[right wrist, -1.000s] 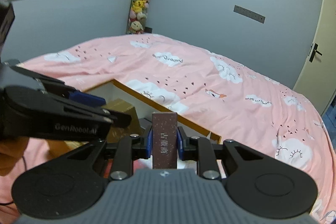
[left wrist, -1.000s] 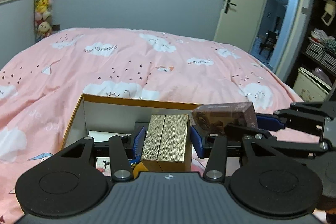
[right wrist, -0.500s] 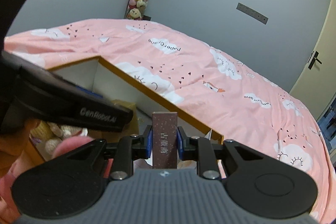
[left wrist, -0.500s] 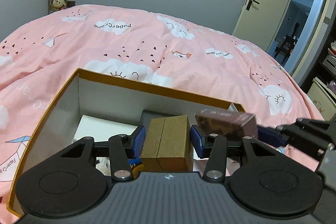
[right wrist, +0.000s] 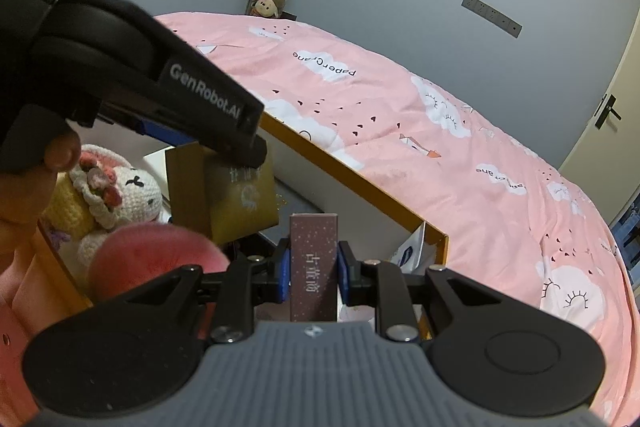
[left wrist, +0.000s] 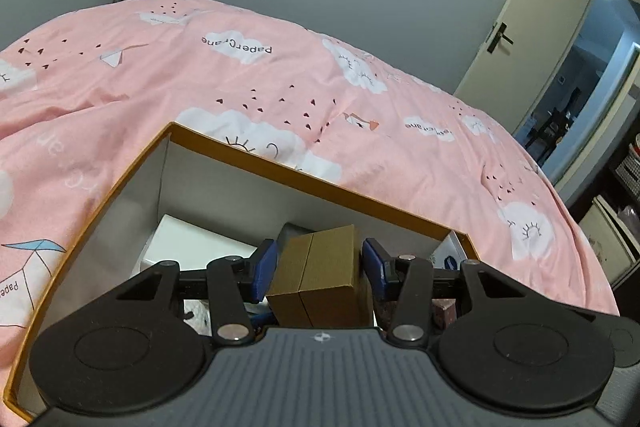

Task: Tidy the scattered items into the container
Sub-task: 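Set the gold cube in the box and open the left tool while the right tool releases the small box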

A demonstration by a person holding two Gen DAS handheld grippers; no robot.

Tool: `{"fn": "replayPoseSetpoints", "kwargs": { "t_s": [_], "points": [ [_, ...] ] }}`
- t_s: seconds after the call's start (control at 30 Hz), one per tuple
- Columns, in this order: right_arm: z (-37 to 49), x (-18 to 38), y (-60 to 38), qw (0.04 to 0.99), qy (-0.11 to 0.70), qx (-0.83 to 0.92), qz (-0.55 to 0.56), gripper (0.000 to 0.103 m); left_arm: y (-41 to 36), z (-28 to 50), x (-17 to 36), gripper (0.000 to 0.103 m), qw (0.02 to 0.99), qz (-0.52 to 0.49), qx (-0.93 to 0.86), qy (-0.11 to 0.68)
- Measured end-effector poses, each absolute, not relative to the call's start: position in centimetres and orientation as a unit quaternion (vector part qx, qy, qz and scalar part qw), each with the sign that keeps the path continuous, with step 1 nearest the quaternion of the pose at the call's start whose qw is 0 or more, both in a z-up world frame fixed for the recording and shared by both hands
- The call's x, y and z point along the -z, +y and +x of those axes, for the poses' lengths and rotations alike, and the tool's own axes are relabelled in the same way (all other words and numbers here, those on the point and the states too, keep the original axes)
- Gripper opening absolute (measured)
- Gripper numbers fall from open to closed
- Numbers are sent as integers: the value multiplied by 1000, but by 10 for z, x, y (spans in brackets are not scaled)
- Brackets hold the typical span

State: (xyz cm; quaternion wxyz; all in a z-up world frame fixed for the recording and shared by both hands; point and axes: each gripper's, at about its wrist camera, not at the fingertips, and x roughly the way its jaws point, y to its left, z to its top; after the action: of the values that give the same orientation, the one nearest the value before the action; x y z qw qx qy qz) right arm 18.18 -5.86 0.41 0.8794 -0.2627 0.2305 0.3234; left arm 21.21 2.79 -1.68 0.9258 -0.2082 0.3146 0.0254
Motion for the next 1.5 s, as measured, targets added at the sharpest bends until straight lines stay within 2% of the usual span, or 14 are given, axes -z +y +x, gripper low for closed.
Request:
{"fn": "replayPoseSetpoints", "kwargs": {
  "t_s": [0.27, 1.0, 1.5],
  "points": [
    [180, -3, -57, 879, 226, -321, -270, 25, 36, 213, 24, 55, 908, -257, 6, 331],
    [173, 2, -64, 871, 221, -316, -305, 25, 19, 210, 45, 55, 890, -266, 53, 367],
    [167, -6, -63, 869, 226, -334, -287, 28, 14, 197, 37, 65, 907, -216, 16, 362]
  ]
}}
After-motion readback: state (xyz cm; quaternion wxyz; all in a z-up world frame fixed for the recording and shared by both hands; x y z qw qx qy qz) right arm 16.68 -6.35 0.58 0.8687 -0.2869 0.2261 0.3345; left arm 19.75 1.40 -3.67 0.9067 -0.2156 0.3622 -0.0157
